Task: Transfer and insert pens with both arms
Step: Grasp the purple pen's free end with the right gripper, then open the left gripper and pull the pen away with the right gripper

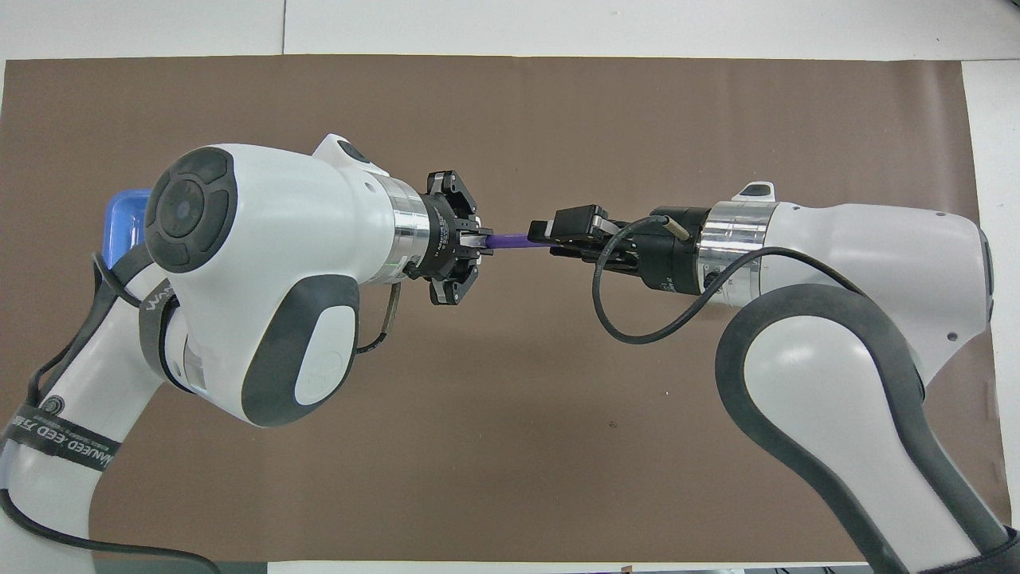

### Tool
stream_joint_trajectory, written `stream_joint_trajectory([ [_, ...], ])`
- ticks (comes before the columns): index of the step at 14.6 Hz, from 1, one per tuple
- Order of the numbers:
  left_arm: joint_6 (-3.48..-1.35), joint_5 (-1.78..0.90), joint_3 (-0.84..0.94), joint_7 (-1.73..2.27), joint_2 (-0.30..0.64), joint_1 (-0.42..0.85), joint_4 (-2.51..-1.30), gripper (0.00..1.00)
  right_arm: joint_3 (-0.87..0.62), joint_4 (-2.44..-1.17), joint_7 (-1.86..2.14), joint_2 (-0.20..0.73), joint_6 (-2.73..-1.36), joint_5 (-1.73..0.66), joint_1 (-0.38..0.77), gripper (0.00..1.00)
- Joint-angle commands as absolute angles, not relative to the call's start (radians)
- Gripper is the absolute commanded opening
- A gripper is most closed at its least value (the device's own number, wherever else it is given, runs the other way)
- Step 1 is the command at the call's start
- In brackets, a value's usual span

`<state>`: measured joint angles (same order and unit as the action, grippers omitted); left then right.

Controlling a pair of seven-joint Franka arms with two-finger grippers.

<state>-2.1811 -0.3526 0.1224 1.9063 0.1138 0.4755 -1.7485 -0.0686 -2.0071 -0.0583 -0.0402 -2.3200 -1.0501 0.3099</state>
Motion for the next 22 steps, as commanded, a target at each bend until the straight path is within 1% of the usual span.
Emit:
stream_joint_trajectory([
  [1, -2.197, -0.373, 0.112, 1.916, 0.101, 0.489, -1.769, 0.0, -0.072, -1.983, -0.067, -0.023, -2.335, -1.075, 0.305, 0.43],
  [2, -2.197, -0.373, 0.112, 1.916, 0.101, 0.489, -1.769, 0.0, -0.072, -1.983, -0.067, -0.023, -2.335, -1.075, 0.305, 0.41],
  [4, -2.197, -0.373, 0.112, 1.916, 0.101, 0.488, -1.769, 0.0, -0.072, -1.983, -0.067, -0.023, -2.335, -1.075, 0.304, 0.35],
  [6, -2.197, -0.373, 0.112, 1.916, 0.101, 0.488, -1.769, 0.0, -0.072, -1.983, -0.067, -0.023, -2.333, -1.075, 0.299, 0.25],
  [8, -2.197, -0.373, 0.112, 1.916, 0.1, 0.489, -1.77, 0.0, -0.072, -1.985, -0.067, -0.023, -2.33, -1.075, 0.298, 0.0],
  [12, -2.197, -0.373, 0.112, 1.914, 0.094, 0.489, -1.773, 0.0, -0.072, -1.985, -0.068, -0.023, -2.324, -1.075, 0.296, 0.0],
  [13, -2.198, -0.373, 0.112, 1.919, 0.095, 0.489, -1.772, 0.57, -0.071, -1.985, -0.067, -0.023, -2.321, -1.075, 0.296, 0.0],
  [14, -2.197, -0.373, 0.11, 1.943, 0.094, 0.489, -1.77, 1.0, -0.071, -1.985, -0.066, -0.023, -2.319, -1.074, 0.296, 0.0],
  [17, -2.197, -0.373, 0.11, 1.965, 0.094, 0.488, -1.77, 1.0, -0.068, -1.985, -0.066, -0.035, -2.304, -1.052, 0.282, 0.0],
  [18, -2.197, -0.373, 0.11, 1.96, 0.094, 0.488, -1.77, 1.0, -0.064, -1.985, -0.064, -0.044, -2.243, -0.996, 0.255, 0.0],
  [20, -2.191, -0.371, 0.11, 1.954, 0.092, 0.483, -1.77, 1.0, -0.063, -1.968, -0.052, -0.083, -2.095, -0.793, 0.166, 0.0],
  [22, -2.181, -0.356, 0.107, 1.904, 0.092, 0.483, -1.769, 1.0, -0.061, -1.89, 0.012, -0.092, -1.902, -0.563, 0.085, 0.0],
])
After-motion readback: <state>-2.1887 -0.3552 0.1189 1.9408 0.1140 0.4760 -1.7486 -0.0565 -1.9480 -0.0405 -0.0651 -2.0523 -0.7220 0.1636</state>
